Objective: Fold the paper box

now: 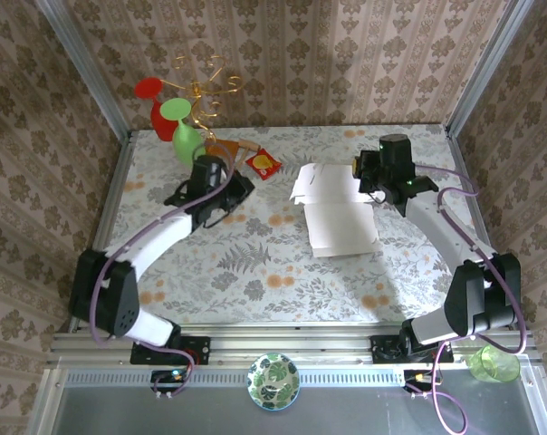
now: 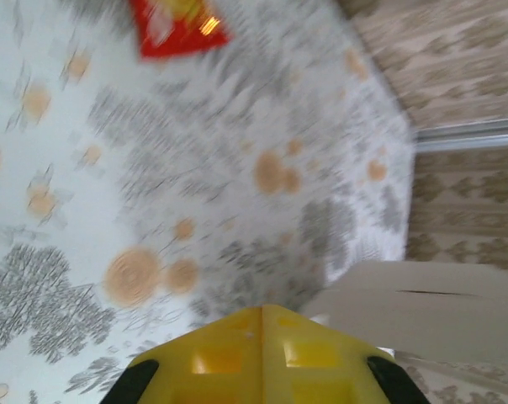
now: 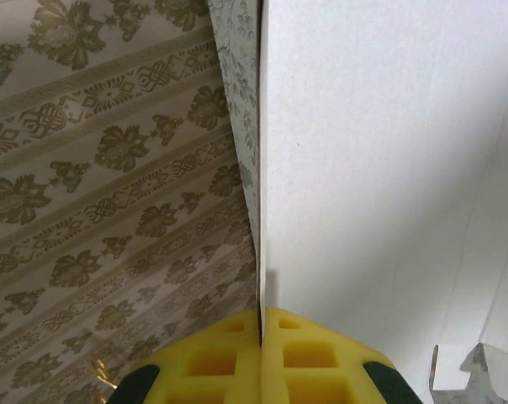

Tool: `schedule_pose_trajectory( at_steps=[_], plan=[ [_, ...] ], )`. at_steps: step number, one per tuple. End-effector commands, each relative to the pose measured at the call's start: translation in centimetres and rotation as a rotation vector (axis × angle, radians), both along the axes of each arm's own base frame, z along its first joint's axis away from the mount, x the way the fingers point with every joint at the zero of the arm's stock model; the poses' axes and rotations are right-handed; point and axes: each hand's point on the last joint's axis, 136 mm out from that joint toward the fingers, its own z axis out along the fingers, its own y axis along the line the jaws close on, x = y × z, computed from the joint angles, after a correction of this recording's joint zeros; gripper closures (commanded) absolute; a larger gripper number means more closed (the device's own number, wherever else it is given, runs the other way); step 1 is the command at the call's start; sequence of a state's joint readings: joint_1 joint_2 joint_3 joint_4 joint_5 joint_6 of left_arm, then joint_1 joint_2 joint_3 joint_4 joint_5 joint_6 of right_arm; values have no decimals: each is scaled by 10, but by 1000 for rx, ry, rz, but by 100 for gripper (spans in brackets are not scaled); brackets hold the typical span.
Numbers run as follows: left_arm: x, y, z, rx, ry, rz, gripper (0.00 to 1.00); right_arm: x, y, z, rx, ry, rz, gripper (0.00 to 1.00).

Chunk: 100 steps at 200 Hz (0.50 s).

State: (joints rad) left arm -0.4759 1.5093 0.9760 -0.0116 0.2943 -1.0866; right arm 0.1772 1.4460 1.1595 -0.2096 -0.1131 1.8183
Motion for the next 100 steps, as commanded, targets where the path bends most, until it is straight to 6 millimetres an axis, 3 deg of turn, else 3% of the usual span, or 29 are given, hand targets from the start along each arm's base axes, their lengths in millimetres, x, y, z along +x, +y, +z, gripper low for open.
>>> schedule_pose_trajectory(
  at_steps=[1, 22, 60, 100],
  plan=[
    [11, -30, -1, -138, -60, -33, 92, -9, 0, 24, 43, 1, -16, 100],
    [21, -50, -10, -195, -88, -53, 92, -10, -1, 36, 50, -5, -21, 100],
    [37, -81, -4, -305, -157, -94, 87, -10, -1, 38, 81, 1, -38, 100],
    [34, -97, 7, -367, -204, -116, 85, -7, -7, 42, 89, -5, -59, 100]
  ],
)
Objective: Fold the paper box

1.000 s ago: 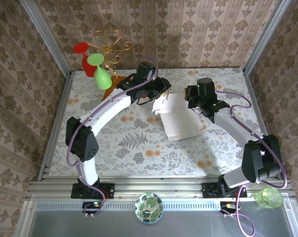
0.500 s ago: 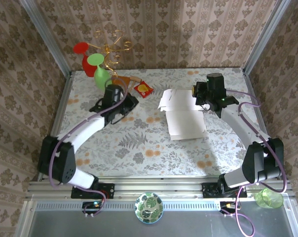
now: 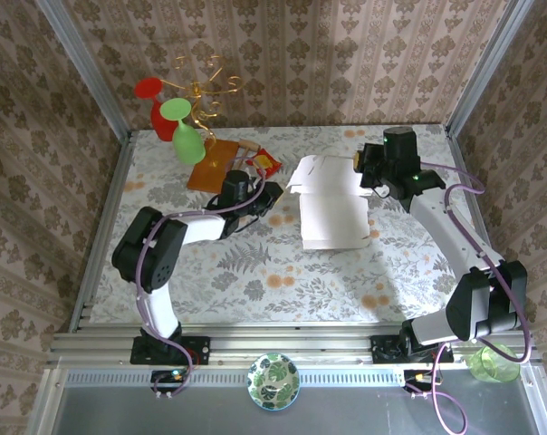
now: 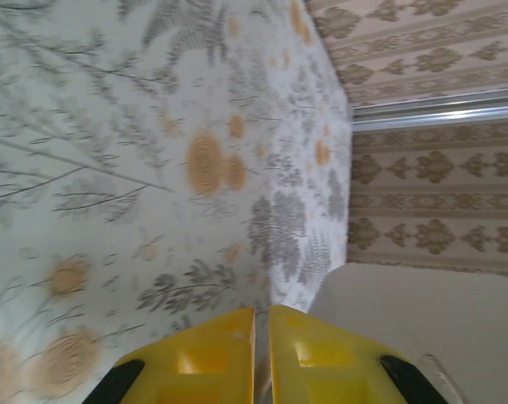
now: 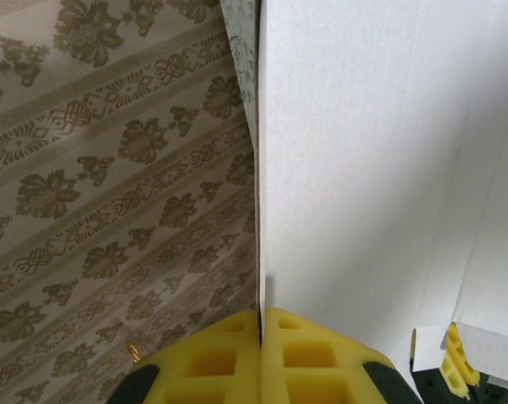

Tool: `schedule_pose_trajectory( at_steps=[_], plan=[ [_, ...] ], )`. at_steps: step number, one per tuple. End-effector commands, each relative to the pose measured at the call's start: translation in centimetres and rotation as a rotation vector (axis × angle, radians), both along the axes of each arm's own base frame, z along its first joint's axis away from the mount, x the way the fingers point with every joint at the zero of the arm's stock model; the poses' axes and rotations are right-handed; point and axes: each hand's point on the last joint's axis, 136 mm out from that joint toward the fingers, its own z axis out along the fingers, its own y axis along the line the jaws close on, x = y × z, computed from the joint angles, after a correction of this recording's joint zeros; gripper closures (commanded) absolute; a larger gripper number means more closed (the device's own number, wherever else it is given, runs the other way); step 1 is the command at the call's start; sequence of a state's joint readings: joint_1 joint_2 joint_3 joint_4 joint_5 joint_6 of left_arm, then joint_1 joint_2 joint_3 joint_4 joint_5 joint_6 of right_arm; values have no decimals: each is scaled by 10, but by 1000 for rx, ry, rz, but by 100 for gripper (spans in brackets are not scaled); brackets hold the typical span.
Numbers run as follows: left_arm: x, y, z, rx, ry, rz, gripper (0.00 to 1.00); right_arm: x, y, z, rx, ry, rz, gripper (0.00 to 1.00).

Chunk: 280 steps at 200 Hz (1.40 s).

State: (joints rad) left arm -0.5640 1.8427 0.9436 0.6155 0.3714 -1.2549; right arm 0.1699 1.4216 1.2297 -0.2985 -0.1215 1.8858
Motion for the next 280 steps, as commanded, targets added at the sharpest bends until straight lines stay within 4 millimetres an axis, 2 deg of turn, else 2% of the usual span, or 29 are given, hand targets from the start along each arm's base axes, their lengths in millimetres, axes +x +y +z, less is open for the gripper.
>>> schedule_pose_trajectory(
  at_steps=[1, 108, 196, 246, 280],
  plan=[
    [4, -17, 42, -116, -114, -28, 85, -2, -5, 17, 30, -16, -24, 100],
    [-12, -27, 70, -173, -180, -50, 82, 20, -12, 20, 95, -45, -72, 100],
    [-29, -38, 75, -97, -243, -103, 75, 27, -15, 15, 123, -42, -97, 100],
    [-39, -44, 83, -2, -335, -141, 64, 33, -16, 11, 132, -37, -98, 100],
    [-44, -40, 80, 17, -351, -146, 56, 35, -18, 8, 135, -34, -106, 100]
  ],
)
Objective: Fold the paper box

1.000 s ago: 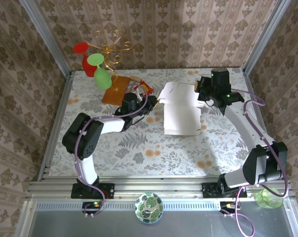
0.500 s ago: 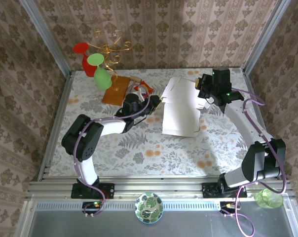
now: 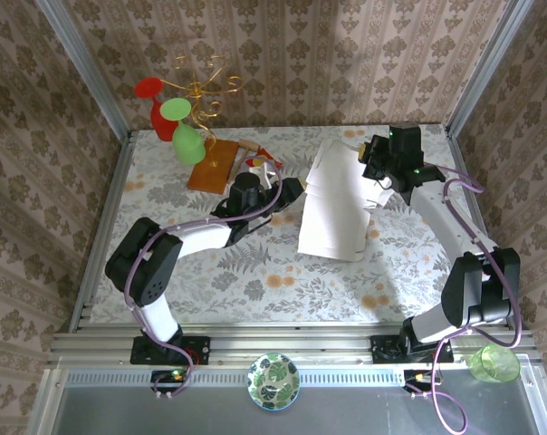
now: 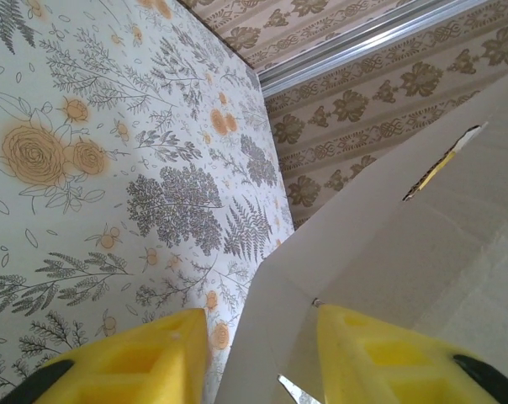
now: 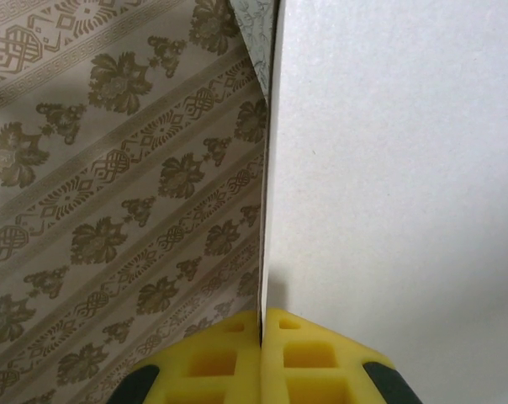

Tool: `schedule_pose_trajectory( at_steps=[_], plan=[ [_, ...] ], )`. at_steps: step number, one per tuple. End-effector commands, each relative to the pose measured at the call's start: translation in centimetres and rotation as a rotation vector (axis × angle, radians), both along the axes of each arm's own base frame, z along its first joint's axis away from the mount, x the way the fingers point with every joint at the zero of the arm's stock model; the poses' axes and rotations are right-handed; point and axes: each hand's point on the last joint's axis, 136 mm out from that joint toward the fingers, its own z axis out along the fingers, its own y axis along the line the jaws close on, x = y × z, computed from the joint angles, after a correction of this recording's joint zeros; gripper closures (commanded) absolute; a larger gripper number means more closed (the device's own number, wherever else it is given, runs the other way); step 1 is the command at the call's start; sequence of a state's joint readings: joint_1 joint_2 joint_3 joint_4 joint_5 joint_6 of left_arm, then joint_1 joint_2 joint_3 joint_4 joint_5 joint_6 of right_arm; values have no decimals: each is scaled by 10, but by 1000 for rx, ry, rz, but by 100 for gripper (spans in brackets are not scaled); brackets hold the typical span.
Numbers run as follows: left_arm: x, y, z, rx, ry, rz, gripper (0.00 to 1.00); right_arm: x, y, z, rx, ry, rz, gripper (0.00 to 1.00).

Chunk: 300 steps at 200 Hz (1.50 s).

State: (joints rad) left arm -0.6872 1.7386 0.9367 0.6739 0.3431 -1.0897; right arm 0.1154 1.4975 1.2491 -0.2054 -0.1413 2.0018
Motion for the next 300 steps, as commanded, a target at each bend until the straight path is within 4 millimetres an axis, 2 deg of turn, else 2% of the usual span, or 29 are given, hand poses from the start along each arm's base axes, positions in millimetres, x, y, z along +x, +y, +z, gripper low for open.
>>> schedule_pose_trajectory(
  at_steps=[1, 52, 84, 147, 191, 218, 271, 300],
  plan=[
    [-4, 3, 19, 7, -87, -4, 56, 6, -1, 12, 24, -29, -9, 100],
    [-7, 9, 13, -18, -91, -11, 55, 9, -6, 15, 28, -32, -16, 100],
    [1, 21, 5, -45, -51, 28, 56, 9, -6, 14, 27, -30, -15, 100],
    [21, 42, 3, -72, -31, 102, 56, 9, -6, 17, 28, -30, -15, 100],
    [38, 26, 1, -120, -10, 83, 57, 8, -6, 18, 28, -33, -13, 100],
    [42, 16, 3, -140, -13, 72, 58, 8, -6, 18, 33, -30, -14, 100],
    [35, 1, 15, -151, -48, 34, 57, 8, -5, 20, 39, -34, -16, 100],
    [27, -6, 11, -120, -48, 5, 58, 9, -6, 20, 42, -36, -16, 100]
  ],
)
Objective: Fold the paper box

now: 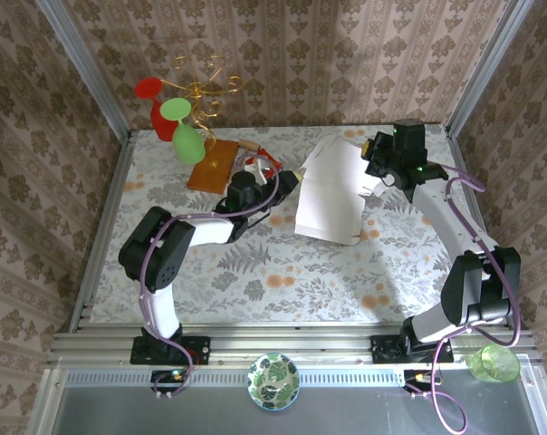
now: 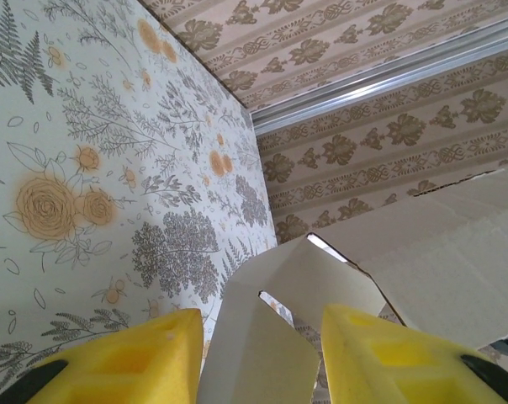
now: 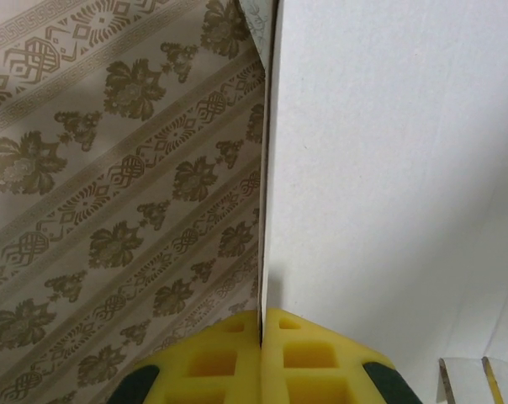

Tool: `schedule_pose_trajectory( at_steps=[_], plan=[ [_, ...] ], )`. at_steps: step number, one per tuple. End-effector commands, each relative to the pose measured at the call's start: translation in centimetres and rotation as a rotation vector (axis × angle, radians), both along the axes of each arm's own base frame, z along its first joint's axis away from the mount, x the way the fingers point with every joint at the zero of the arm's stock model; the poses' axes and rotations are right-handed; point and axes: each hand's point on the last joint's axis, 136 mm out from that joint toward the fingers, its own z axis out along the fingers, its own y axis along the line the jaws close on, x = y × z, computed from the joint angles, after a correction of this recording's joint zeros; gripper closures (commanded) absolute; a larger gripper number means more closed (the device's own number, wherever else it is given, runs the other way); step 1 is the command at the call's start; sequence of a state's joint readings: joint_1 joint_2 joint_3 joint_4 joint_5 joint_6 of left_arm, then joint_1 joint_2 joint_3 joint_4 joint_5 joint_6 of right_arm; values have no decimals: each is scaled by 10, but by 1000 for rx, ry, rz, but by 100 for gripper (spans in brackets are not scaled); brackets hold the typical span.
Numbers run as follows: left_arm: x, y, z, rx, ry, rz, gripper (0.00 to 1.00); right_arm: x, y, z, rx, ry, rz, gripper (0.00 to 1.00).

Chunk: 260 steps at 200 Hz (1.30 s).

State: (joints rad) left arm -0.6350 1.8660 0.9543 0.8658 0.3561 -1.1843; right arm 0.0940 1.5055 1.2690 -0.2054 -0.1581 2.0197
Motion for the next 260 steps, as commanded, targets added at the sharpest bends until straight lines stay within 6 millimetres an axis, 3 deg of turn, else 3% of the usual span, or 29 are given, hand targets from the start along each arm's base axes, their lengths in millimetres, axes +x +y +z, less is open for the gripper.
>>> schedule_pose_trajectory(
  at_steps=[1, 77, 104, 143, 153, 193, 225, 260],
  plan=[
    [-7, -12, 23, -16, -68, -47, 58, 4, 1, 15, 18, -31, -1, 100],
    [-12, -24, 13, 134, -125, -94, 52, -1, 4, 15, 35, -27, 11, 100],
    [-12, -22, 15, 140, -130, -93, 54, -4, 2, 13, 31, -24, 7, 100],
    [-21, -9, 15, 165, -119, -116, 75, -4, 0, 14, -4, -45, 29, 100],
    [-24, -5, 17, 161, -120, -122, 76, -4, -1, 15, -30, -54, 43, 100],
    [-46, 12, 40, 108, -136, -170, 58, -3, -12, 11, -124, -84, 65, 100],
    [-67, 37, 33, 137, -88, -178, 57, 9, -12, 19, -207, -179, 113, 100],
    [-58, 59, 25, 250, -76, -127, 59, 8, 0, 8, -255, -159, 188, 100]
  ],
)
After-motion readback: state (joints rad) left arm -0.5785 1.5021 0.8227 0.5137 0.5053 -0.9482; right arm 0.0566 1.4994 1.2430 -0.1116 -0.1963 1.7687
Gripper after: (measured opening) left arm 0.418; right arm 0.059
